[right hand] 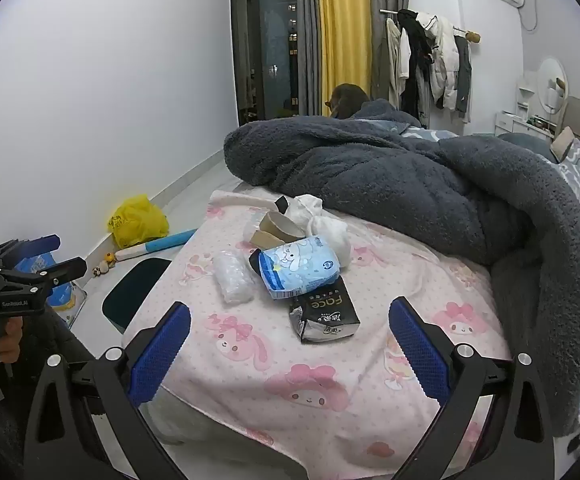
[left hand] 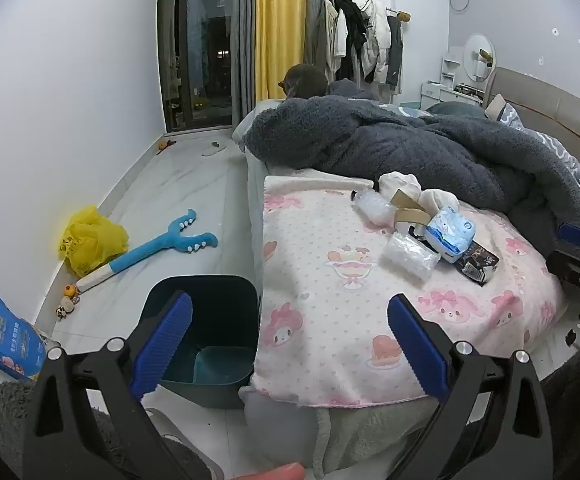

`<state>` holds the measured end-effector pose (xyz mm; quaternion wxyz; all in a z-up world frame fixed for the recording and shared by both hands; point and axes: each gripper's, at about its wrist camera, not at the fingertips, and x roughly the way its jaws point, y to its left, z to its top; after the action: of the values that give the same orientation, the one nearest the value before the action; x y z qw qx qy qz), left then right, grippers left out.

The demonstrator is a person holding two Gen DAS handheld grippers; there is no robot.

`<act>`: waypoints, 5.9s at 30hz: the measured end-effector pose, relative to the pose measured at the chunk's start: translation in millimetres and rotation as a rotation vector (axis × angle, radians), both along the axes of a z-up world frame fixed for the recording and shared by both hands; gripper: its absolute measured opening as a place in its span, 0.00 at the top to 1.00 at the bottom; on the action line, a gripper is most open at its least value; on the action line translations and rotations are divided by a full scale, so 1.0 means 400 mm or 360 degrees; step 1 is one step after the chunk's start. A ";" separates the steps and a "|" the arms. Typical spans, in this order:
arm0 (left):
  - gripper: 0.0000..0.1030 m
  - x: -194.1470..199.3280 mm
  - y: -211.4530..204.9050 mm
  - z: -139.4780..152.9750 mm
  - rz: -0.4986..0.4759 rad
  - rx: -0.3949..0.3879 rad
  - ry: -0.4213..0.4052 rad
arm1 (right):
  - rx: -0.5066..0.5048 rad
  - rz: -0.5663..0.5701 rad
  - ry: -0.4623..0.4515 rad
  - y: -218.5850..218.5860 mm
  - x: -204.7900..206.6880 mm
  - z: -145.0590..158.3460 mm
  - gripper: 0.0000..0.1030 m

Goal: Collect trash

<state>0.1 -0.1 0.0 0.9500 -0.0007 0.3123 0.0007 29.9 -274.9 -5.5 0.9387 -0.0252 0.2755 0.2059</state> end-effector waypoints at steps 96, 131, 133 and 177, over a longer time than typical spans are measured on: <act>0.05 0.061 -0.073 -0.019 -0.0528 0.0073 0.0040 | -0.0203 0.0124 0.0076 0.033 0.092 -0.042 0.03; 0.17 0.283 -0.177 -0.136 -0.1057 -0.0035 0.0193 | -0.0433 0.0318 0.0250 0.102 0.287 -0.154 0.03; 0.17 0.288 -0.188 -0.141 -0.1076 -0.0035 0.0202 | -0.0439 0.0328 0.0257 0.105 0.291 -0.158 0.03; 0.42 0.343 0.055 -0.058 -0.0601 -0.0188 0.0087 | -0.0370 0.0239 0.0169 0.182 0.317 -0.064 0.28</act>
<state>137.3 21.9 -23.1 0.9227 0.0021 0.3320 -0.1959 156.9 -202.3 -31.2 0.8955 -0.1434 0.3440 0.2433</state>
